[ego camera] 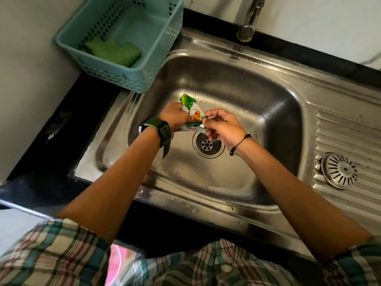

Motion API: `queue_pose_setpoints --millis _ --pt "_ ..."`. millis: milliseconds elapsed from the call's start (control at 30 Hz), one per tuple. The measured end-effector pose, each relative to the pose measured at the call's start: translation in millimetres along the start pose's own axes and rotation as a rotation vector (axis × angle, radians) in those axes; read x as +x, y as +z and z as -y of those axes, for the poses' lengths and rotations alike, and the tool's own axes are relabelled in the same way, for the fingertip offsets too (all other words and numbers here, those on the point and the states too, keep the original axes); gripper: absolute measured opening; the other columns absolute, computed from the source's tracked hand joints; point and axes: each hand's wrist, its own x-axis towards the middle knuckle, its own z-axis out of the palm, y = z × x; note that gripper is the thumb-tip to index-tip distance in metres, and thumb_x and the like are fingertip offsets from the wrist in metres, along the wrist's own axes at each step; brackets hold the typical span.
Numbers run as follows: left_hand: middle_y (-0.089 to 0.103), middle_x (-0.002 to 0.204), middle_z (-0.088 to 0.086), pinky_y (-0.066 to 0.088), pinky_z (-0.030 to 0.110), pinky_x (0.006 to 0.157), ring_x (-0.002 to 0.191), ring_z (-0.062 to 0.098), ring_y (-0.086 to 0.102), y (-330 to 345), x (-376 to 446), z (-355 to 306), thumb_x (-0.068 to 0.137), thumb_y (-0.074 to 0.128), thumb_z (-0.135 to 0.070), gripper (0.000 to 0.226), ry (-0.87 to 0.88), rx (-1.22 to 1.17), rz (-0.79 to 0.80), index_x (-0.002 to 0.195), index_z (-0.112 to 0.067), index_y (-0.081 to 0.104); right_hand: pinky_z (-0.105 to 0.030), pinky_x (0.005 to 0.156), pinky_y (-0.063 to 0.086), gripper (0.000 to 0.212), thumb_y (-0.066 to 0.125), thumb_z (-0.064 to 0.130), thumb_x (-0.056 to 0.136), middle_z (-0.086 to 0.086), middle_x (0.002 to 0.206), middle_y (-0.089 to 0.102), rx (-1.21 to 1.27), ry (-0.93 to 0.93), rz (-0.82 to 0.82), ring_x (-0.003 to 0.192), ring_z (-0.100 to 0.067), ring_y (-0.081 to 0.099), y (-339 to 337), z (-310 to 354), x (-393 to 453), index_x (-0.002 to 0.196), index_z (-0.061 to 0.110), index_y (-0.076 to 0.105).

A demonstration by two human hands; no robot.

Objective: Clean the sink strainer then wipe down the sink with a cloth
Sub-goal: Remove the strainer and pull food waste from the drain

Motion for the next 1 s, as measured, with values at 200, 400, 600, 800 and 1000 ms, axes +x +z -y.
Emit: queue_pose_setpoints --millis 200,400,600,800,1000 --pt "0.063 0.074 0.003 0.054 0.019 0.053 0.050 0.004 0.063 -28 -84 5 0.081 0.054 0.009 0.023 0.170 -0.101 -0.075 0.073 -0.012 0.060 -0.023 0.044 0.045 0.015 0.055 -0.002 0.086 -0.007 0.071 0.055 0.119 -0.029 0.075 0.051 -0.015 0.047 47 20 -64 0.080 0.012 0.057" --pt "0.062 0.077 0.001 0.049 0.013 0.054 0.058 0.000 0.060 -76 -196 57 0.082 0.056 0.004 0.016 0.256 -0.126 -0.431 0.081 -0.012 0.058 -0.018 0.035 0.041 0.019 0.050 -0.008 0.085 -0.007 0.068 0.056 0.159 -0.020 0.359 0.040 -0.008 0.049 129 19 -137 0.082 0.010 0.055" --pt "0.061 0.051 -0.006 0.038 0.011 0.037 0.044 0.005 0.056 -112 -322 142 0.085 0.050 0.009 0.028 0.173 -0.304 -0.845 0.071 -0.014 0.056 -0.015 0.034 0.041 0.024 0.052 -0.009 0.082 -0.003 0.059 0.054 -0.015 0.028 0.788 0.032 -0.006 0.049 236 -31 -200 0.076 0.013 0.055" --pt "0.058 0.081 0.012 0.052 0.022 0.044 0.062 0.019 0.060 -118 -371 280 0.084 0.056 0.003 0.010 -0.138 -0.607 -1.152 0.087 -0.007 0.054 -0.017 0.033 0.044 0.023 0.052 -0.010 0.083 -0.009 0.069 0.054 -0.329 0.263 0.975 0.031 -0.006 0.053 307 -140 -250 0.101 0.004 0.049" --pt "0.059 0.084 0.015 0.051 0.031 0.052 0.065 0.025 0.059 -124 -335 416 0.080 0.061 -0.003 0.018 -0.423 -0.766 -1.085 0.098 -0.001 0.057 -0.016 0.031 0.044 0.034 0.044 -0.014 0.084 -0.010 0.069 0.051 -0.684 0.405 0.888 0.029 -0.008 0.050 344 -257 -253 0.113 0.003 0.050"
